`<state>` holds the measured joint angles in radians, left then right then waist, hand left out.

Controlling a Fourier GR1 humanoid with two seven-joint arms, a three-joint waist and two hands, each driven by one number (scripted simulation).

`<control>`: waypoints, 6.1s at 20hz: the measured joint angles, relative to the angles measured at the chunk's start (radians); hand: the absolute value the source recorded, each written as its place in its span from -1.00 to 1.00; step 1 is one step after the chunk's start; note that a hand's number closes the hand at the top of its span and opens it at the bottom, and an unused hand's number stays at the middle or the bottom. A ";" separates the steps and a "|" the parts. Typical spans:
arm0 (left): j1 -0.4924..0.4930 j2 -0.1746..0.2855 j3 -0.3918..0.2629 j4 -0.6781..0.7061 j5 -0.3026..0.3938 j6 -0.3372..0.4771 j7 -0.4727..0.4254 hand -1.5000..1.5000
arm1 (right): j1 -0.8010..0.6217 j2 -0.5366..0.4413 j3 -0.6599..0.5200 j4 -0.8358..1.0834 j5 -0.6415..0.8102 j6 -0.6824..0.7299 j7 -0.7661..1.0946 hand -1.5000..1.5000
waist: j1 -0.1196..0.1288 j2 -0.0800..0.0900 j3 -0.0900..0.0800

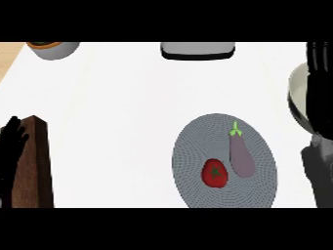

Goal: Pick the tomato from the placemat and place it in the bowl

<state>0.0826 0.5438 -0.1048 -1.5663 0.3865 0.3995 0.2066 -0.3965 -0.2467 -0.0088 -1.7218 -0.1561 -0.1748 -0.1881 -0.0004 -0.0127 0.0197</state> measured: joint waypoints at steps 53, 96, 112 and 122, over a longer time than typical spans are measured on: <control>-0.321 -0.064 0.133 0.089 -0.050 -0.199 -0.268 0.00 | 0.409 0.184 0.689 -0.519 1.078 0.818 1.120 -1.00 | 0.000 0.013 -0.020; -0.311 -0.201 0.293 0.055 -0.205 -0.347 -0.217 0.00 | 0.404 0.174 0.483 0.038 1.182 0.532 0.749 -1.00 | 0.000 0.012 -0.020; -0.317 -0.230 0.320 0.066 -0.234 -0.370 -0.226 0.00 | 0.372 0.148 0.461 0.117 1.256 0.393 0.589 1.00 | -0.001 0.008 -0.023; -0.269 -0.204 0.389 0.062 -0.229 -0.345 -0.219 0.00 | 0.617 -0.189 -0.022 0.071 1.105 0.323 0.525 1.00 | -0.125 -0.006 -0.023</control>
<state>-0.1868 0.3403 0.2843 -1.5039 0.1576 0.0548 -0.0125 0.2206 -0.4356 -0.0310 -1.6504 0.9486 0.1481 0.3369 -0.1249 -0.0191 -0.0037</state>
